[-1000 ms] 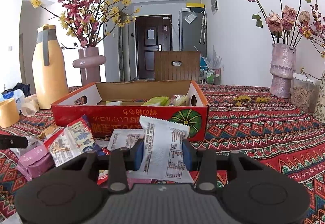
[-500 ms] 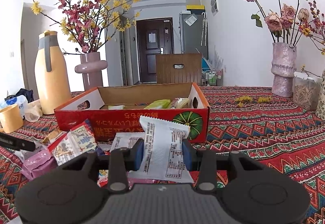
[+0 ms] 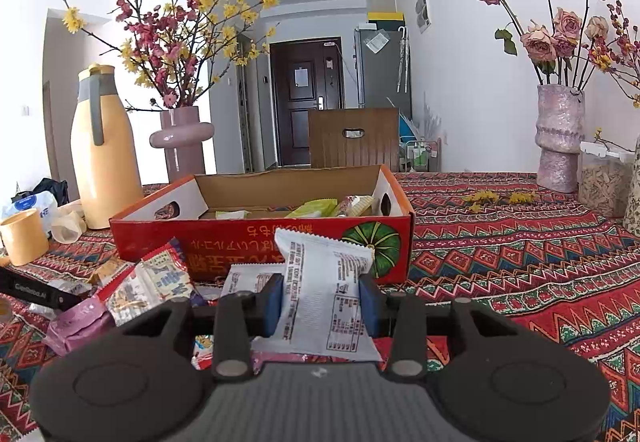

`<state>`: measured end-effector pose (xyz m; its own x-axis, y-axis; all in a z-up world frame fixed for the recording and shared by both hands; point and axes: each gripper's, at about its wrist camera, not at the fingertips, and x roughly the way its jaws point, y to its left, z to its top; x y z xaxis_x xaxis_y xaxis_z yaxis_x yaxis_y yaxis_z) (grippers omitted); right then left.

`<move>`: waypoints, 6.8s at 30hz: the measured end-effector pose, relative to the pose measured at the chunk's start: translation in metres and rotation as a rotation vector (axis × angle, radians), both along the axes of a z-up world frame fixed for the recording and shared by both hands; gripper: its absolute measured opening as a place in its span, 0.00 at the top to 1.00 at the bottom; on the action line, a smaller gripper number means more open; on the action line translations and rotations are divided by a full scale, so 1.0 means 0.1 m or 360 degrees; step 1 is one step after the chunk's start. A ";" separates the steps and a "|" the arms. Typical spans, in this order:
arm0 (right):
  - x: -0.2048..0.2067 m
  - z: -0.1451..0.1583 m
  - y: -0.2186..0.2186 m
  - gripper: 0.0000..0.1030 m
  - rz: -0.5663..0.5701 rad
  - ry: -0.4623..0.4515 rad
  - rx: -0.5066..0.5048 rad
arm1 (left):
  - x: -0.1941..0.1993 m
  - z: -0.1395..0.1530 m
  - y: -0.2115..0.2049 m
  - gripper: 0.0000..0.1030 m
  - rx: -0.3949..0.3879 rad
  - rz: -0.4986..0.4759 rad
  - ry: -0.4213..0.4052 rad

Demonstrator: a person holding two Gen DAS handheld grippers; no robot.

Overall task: Organize snacks
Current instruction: 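Grasp another white printed packet with the left tool while the right tool holds its packet, then carry both white packets into the cardboard box and open both tools, then move both tools back from the box to the snack pile, then grasp the white printed packet with the right tool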

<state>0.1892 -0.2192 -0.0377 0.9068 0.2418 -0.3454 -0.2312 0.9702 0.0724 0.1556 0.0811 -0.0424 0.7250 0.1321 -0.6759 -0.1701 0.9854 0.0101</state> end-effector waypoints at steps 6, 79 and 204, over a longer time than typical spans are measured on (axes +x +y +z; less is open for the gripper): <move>0.00 0.00 0.01 0.63 0.0000 0.0000 -0.0006 | -0.11 0.15 -0.03 0.60 0.0021 0.0009 -0.0107; 1.40 0.38 0.28 0.00 -0.0092 -0.0017 0.0039 | 0.99 0.67 -0.53 0.00 -0.0032 0.0052 -0.0598; -1.17 -0.07 0.63 0.83 0.0171 0.0235 -0.0049 | -1.47 0.16 -0.33 0.00 -0.0113 -0.0191 -0.0254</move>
